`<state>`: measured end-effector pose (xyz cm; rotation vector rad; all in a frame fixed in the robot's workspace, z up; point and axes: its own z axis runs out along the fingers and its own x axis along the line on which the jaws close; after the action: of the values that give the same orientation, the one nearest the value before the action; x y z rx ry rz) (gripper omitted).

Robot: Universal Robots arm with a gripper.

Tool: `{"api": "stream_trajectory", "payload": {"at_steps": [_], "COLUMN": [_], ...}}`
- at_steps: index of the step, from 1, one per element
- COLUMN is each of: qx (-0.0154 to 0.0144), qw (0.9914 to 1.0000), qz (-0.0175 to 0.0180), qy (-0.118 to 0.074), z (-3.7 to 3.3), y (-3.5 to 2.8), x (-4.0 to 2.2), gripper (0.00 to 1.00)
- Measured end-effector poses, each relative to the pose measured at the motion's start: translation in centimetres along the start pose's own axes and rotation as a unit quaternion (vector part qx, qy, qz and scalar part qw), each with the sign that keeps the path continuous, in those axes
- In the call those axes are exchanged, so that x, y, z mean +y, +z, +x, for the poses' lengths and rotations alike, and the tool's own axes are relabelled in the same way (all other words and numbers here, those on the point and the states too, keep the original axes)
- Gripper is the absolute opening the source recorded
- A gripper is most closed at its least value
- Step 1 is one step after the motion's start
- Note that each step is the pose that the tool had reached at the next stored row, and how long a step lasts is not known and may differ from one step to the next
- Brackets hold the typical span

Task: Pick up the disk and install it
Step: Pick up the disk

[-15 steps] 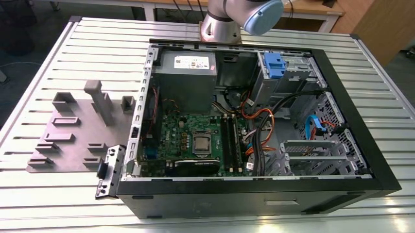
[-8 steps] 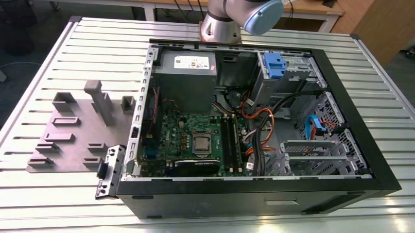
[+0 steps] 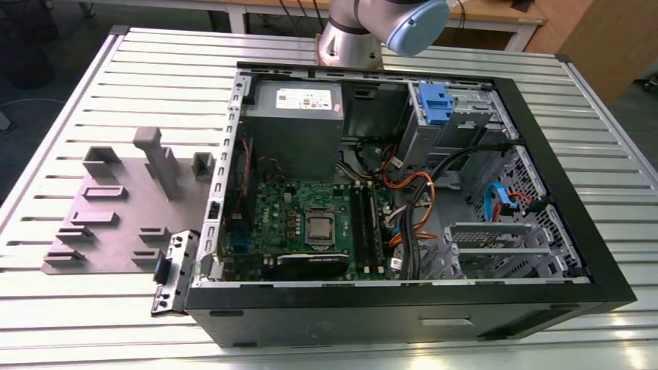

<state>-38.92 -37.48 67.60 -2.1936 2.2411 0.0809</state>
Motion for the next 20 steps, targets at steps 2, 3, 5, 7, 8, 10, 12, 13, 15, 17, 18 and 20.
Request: {"api": "stream_trajectory", "payload": {"at_steps": [2, 3, 5, 7, 8, 10, 12, 13, 15, 17, 18, 20], "qx": [0.0000, 0.0000, 0.0000, 0.0000, 0.0000, 0.0000, 0.0001, 0.0000, 0.0000, 0.0000, 0.0000, 0.0000], "qw": [1.00000, 1.00000, 1.00000, 1.00000, 1.00000, 1.00000, 1.00000, 1.00000, 1.00000, 1.00000, 1.00000, 1.00000], "qz": [0.0000, 0.0000, 0.0000, 0.0000, 0.0000, 0.0000, -0.0001, 0.0000, 0.0000, 0.0000, 0.0000, 0.0000], "qy": [0.000, 0.000, 0.000, 0.000, 0.000, 0.000, 0.000, 0.000, 0.000, 0.000, 0.000, 0.000], "z": [-0.01, -0.02, -0.03, -0.04, -0.05, -0.06, -0.09, -0.09, -0.11, -0.13, -0.14, -0.15], "y": [-0.33, -0.49, -0.82, -1.15, -1.32, -1.65, -2.16, -2.31, -2.96, -3.30, -3.47, -3.79], "x": [0.01, 0.02, 0.03, 0.04, 0.05, 0.06, 0.07, 0.08, 0.10, 0.11, 0.12, 0.13], "gripper": [0.35, 0.35, 0.35, 0.35, 0.35, 0.35, 0.35, 0.35, 0.35, 0.35, 0.35, 0.35]}}
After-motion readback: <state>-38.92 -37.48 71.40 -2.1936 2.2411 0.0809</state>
